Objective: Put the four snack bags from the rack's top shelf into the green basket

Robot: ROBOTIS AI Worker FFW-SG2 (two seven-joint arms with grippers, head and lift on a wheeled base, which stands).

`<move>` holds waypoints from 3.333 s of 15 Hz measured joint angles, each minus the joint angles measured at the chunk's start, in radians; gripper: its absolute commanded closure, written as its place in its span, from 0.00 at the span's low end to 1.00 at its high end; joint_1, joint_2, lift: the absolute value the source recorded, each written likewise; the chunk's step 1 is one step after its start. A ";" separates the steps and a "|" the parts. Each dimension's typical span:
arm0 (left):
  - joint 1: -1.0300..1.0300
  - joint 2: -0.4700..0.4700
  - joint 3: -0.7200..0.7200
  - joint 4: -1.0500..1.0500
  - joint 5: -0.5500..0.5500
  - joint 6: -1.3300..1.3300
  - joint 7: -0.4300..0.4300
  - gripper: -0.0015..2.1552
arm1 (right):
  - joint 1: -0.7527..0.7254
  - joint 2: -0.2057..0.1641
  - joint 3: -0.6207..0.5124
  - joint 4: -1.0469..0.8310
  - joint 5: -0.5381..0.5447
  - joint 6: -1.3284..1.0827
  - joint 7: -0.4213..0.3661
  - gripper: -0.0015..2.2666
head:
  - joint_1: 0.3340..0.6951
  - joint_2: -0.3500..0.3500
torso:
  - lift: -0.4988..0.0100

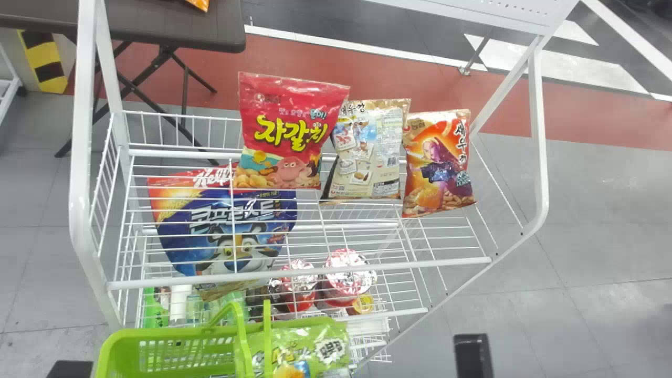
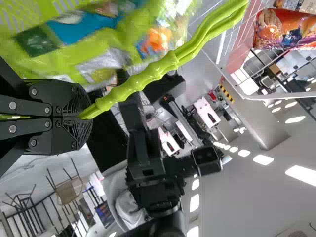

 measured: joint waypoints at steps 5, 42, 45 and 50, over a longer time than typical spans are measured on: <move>0.008 0.002 0.001 -0.013 0.000 0.000 -0.005 0.88 | -0.091 -0.005 0.134 0.127 0.107 -0.035 -0.021 0.96 | 1.00 0.00 | 0.98; -0.020 0.050 -0.010 0.009 0.031 0.002 0.009 0.88 | -0.829 0.075 0.486 0.955 0.461 -1.153 -0.615 0.90 | 1.00 0.18 | 0.98; -0.019 0.048 -0.010 0.008 0.031 0.001 0.008 0.88 | -0.783 0.074 0.494 0.883 0.460 -1.151 -0.588 0.90 | 1.00 0.20 | 0.98; -0.014 0.046 -0.009 0.002 0.031 0.000 0.006 0.88 | -0.640 0.064 0.482 0.682 0.453 -1.136 -0.571 0.90 | 1.00 0.17 | 0.98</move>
